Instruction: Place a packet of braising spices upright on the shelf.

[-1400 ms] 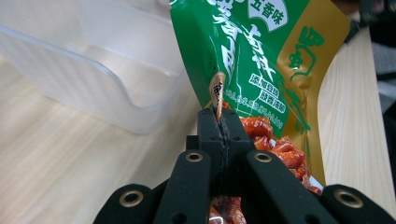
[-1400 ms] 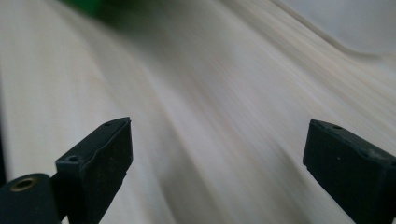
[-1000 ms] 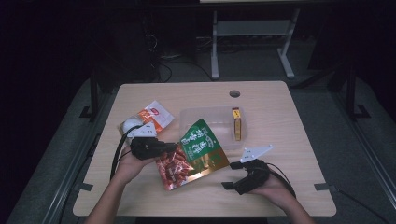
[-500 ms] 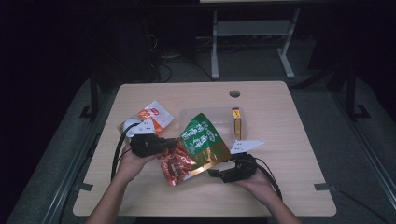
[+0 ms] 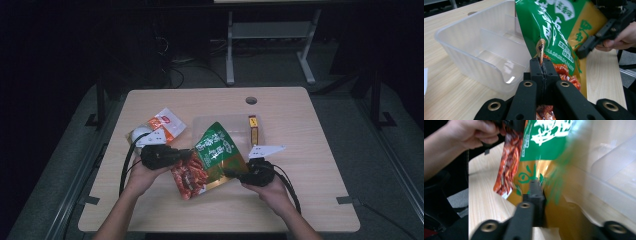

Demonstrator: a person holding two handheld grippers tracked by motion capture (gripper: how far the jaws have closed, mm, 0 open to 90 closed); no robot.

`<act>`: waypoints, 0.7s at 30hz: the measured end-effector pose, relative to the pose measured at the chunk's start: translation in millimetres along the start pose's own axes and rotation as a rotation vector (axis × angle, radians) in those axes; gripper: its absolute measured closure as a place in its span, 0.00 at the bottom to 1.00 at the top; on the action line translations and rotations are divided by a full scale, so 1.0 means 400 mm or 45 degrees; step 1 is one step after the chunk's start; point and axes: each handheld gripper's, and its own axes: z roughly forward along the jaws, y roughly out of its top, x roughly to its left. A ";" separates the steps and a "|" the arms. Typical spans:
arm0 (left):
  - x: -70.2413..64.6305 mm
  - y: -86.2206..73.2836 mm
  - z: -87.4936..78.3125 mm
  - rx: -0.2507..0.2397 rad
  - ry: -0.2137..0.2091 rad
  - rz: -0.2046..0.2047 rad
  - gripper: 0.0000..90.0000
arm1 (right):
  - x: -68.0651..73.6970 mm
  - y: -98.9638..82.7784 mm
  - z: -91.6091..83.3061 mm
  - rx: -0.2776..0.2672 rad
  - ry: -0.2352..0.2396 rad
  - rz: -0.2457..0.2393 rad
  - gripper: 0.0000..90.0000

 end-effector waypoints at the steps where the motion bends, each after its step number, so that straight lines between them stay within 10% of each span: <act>1: -0.001 -0.003 0.002 -0.007 -0.010 -0.007 0.99 | -0.002 0.001 -0.006 -0.012 0.000 -0.003 0.99; 21: -0.022 -0.038 0.027 0.153 -0.045 0.057 0.99 | -0.007 0.073 -0.058 -0.022 -0.026 -0.128 1.00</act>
